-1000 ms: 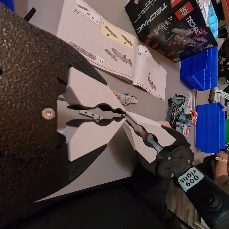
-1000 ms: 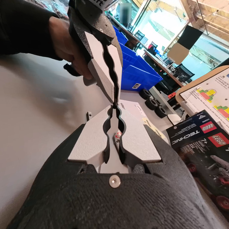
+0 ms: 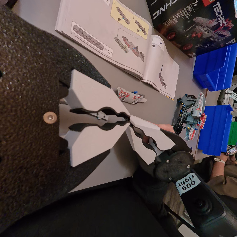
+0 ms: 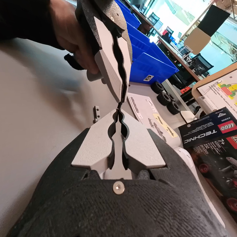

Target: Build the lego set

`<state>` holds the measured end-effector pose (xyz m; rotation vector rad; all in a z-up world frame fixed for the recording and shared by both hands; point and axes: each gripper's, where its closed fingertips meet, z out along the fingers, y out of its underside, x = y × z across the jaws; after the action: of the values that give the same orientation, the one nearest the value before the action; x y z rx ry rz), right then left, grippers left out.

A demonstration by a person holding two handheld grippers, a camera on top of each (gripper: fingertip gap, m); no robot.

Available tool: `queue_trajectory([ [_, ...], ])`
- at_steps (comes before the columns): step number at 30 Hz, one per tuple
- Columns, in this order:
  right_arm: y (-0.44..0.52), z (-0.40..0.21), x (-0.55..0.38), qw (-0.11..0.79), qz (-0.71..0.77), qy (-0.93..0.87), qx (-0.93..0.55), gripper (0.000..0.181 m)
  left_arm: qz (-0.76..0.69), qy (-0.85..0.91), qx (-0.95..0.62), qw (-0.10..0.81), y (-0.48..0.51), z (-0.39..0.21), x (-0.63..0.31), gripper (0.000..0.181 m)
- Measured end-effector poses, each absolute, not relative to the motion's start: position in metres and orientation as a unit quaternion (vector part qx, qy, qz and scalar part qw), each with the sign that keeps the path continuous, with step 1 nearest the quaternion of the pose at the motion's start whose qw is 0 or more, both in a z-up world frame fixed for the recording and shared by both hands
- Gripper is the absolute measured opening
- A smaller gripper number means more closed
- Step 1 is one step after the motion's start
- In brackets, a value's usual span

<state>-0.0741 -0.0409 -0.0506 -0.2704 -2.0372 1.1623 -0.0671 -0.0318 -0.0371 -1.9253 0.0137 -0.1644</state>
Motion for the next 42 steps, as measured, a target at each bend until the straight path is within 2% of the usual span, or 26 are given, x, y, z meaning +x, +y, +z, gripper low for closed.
queue_trajectory([
  [1, -0.041, -0.051, -0.075, 0.381, 0.453, -0.799, -0.108, 0.000, -0.066, 0.005, -0.819, 0.570, -0.031, -0.037, -0.068, 0.002],
  [10, -0.042, -0.051, -0.077, 0.392, 0.450, -0.794, -0.114, 0.000, -0.056, 0.010, -0.815, 0.577, -0.030, -0.038, -0.069, 0.001],
  [14, -0.042, -0.048, -0.076, 0.364, 0.485, -0.783, -0.139, 0.000, -0.086, -0.007, -0.795, 0.601, -0.030, -0.031, -0.070, 0.001],
  [15, -0.043, -0.047, -0.076, 0.352, 0.498, -0.779, -0.147, 0.009, -0.094, -0.010, -0.789, 0.607, -0.030, -0.029, -0.069, 0.001],
  [20, -0.045, -0.040, -0.074, 0.321, 0.531, -0.767, -0.163, 0.018, -0.098, -0.009, -0.774, 0.625, -0.027, -0.024, -0.067, 0.001],
  [21, -0.044, -0.039, -0.074, 0.322, 0.534, -0.764, -0.165, 0.017, -0.102, -0.007, -0.771, 0.628, -0.026, -0.023, -0.065, 0.001],
  [23, -0.043, -0.037, -0.074, 0.326, 0.539, -0.759, -0.165, 0.002, -0.103, -0.006, -0.765, 0.636, -0.025, -0.021, -0.064, 0.001],
  [31, -0.040, -0.046, -0.078, 0.375, 0.471, -0.786, -0.139, 0.000, -0.059, 0.024, -0.792, 0.607, -0.026, -0.031, -0.065, 0.002],
  [42, -0.044, -0.051, -0.077, 0.373, 0.456, -0.798, -0.129, 0.000, -0.031, 0.040, -0.805, 0.591, -0.030, -0.034, -0.067, 0.003],
])
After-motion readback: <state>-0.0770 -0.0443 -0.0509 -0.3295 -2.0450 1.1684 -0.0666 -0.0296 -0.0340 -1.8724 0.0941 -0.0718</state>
